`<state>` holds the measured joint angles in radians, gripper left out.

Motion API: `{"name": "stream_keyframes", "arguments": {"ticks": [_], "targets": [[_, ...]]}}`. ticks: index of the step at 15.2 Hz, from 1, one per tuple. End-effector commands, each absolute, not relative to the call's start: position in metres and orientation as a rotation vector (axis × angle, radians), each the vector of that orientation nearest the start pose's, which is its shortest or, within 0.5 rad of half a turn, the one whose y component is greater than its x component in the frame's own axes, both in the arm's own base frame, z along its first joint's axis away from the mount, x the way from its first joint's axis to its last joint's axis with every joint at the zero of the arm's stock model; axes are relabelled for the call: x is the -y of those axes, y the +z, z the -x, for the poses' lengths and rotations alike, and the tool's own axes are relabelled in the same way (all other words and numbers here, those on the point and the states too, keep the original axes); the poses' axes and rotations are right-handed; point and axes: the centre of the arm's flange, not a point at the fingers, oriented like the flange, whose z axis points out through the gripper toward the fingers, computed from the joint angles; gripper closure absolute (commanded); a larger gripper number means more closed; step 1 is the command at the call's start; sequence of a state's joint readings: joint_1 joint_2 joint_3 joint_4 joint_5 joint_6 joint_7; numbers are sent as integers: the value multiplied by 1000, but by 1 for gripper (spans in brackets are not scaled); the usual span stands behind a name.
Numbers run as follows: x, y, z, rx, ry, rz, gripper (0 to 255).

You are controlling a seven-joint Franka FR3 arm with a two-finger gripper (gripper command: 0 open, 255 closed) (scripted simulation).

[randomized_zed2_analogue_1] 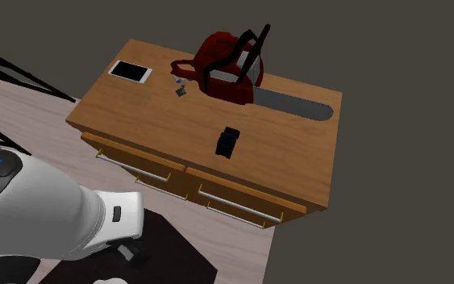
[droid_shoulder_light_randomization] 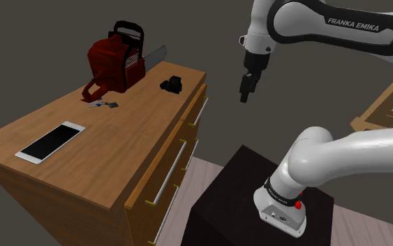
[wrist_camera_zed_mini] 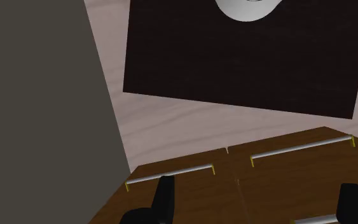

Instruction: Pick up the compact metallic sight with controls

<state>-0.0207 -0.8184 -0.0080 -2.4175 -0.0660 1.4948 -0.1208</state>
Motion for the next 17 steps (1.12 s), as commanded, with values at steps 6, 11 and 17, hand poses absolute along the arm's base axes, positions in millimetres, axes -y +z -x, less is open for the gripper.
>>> {"name": "stream_keyframes", "arguments": {"ticks": [6,11,17], "targets": [[18,555,-352,170,164,3166,0],[19,544,-417,191,156,3146,0],[19,532,-494,216,146,3121,0]]}}
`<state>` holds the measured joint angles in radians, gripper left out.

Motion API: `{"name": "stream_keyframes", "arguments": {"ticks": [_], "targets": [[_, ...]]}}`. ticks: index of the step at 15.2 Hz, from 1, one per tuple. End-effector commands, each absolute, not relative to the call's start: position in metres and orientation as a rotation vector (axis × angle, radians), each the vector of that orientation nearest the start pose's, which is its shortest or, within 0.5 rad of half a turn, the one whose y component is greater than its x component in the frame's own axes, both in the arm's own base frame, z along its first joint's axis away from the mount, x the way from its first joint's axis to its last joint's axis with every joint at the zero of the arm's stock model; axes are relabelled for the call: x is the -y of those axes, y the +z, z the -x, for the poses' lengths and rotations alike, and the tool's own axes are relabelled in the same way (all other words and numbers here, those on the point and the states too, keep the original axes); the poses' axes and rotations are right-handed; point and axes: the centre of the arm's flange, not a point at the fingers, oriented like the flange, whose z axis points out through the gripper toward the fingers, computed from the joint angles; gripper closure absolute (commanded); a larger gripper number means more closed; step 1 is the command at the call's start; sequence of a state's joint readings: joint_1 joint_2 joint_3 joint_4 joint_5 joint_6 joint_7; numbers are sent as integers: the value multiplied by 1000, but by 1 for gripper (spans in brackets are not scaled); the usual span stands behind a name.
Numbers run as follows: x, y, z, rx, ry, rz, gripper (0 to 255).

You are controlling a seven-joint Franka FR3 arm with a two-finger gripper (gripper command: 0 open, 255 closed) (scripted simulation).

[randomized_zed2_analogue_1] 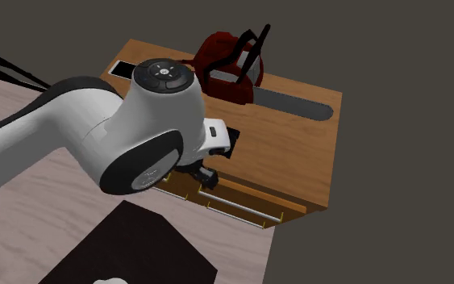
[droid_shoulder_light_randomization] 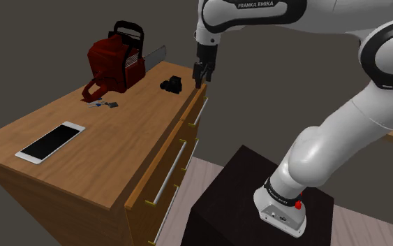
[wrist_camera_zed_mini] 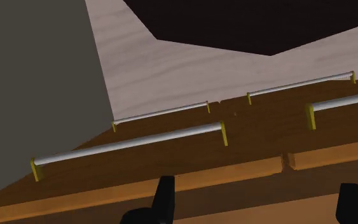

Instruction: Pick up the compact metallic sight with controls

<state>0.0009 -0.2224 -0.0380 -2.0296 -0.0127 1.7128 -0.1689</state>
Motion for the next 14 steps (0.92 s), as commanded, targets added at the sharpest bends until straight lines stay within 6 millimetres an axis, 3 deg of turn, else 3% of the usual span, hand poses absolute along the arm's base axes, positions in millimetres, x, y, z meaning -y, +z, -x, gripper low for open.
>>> {"name": "stream_keyframes", "arguments": {"ticks": [1,12,14], "targets": [[18,530,-507,221,144,3117,0],[13,508,-649,265,126,3072,0],[12,501,-661,269,125,3068,0]]}}
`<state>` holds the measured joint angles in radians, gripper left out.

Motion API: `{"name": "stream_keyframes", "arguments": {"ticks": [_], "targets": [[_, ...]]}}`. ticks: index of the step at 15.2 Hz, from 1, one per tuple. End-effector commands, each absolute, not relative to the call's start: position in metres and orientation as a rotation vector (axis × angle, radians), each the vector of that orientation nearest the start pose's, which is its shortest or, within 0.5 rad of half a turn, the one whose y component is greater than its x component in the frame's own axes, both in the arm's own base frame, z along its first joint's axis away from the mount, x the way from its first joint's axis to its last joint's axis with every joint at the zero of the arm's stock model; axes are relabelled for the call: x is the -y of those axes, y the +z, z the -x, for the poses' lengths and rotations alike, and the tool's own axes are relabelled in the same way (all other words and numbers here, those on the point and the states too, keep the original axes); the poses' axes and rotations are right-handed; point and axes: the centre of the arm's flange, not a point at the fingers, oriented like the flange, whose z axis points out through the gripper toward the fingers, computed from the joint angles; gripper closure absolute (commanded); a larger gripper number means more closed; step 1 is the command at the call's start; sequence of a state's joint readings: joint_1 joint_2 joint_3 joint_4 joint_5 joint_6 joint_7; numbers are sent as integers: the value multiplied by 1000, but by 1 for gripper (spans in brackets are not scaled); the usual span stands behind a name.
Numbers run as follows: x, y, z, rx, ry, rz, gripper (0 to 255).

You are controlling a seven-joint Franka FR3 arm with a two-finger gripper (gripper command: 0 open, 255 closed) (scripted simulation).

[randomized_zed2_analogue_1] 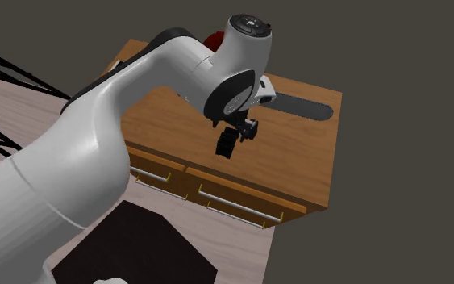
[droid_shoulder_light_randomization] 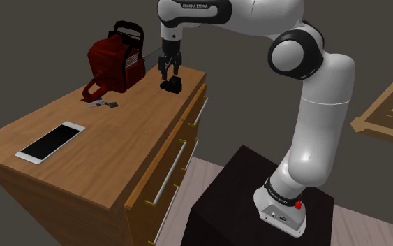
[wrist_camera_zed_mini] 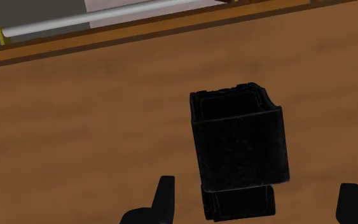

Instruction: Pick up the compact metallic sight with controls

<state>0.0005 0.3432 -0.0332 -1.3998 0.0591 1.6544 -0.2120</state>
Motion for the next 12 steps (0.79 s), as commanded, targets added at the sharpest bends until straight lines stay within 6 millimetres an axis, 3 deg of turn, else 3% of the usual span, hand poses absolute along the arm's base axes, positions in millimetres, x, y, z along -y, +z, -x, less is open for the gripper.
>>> {"name": "stream_keyframes", "arguments": {"ticks": [1,8,9,12], "targets": [[12,496,-661,269,125,3068,0],[12,467,-661,269,125,3068,0],[12,467,-661,269,124,3068,255],[12,467,-661,269,125,3068,255]]}}
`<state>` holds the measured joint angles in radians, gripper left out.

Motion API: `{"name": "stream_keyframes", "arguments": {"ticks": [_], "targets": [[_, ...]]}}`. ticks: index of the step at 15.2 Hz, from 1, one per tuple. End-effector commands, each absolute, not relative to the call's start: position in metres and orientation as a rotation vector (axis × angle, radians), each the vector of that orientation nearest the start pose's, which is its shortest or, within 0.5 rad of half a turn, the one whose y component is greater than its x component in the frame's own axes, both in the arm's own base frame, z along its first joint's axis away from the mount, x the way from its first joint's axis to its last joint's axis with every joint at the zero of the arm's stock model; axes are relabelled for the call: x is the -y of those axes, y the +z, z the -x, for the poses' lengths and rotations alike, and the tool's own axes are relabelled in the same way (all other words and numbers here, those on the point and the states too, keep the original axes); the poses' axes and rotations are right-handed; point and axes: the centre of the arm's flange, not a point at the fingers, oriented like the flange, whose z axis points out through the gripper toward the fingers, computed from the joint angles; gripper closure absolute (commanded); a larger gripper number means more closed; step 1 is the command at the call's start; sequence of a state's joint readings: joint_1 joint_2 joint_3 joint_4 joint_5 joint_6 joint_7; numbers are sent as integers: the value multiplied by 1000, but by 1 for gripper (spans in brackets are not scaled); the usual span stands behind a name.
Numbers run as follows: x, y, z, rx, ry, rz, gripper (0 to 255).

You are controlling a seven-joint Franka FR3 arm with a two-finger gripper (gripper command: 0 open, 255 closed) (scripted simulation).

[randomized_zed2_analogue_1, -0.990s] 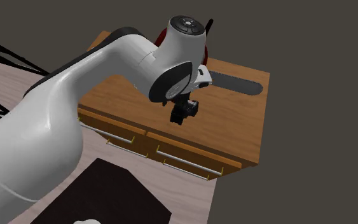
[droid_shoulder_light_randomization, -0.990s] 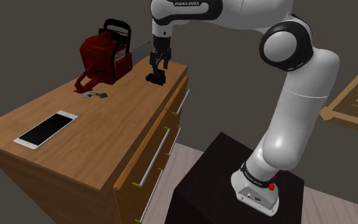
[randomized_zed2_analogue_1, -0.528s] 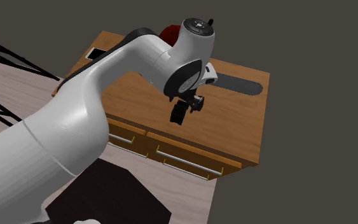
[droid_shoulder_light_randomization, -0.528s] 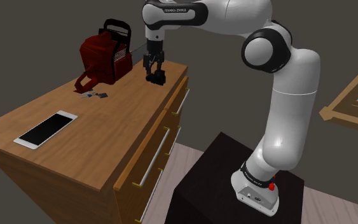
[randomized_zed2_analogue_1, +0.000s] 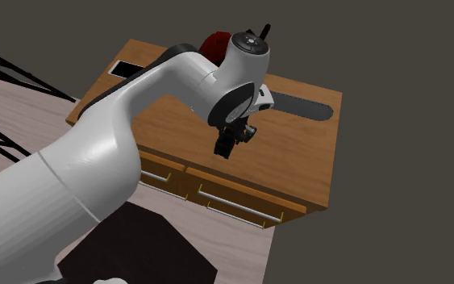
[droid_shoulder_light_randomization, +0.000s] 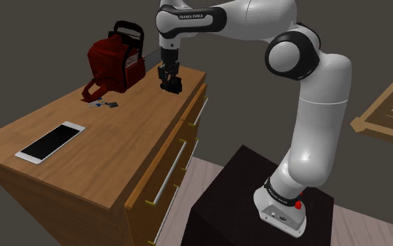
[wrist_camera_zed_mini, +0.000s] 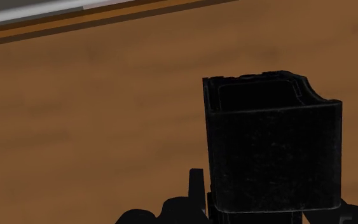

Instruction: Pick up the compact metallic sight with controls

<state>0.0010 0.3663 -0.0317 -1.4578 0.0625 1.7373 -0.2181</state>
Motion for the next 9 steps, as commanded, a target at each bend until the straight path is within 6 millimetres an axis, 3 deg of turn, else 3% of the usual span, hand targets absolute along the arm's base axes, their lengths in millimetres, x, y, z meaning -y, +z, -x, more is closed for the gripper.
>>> {"name": "stream_keyframes", "arguments": {"ticks": [1,6,9], "targets": [[13,467,-661,269,125,3068,255],[12,467,-661,269,125,3068,255],[12,482,-661,269,125,3068,255]]}}
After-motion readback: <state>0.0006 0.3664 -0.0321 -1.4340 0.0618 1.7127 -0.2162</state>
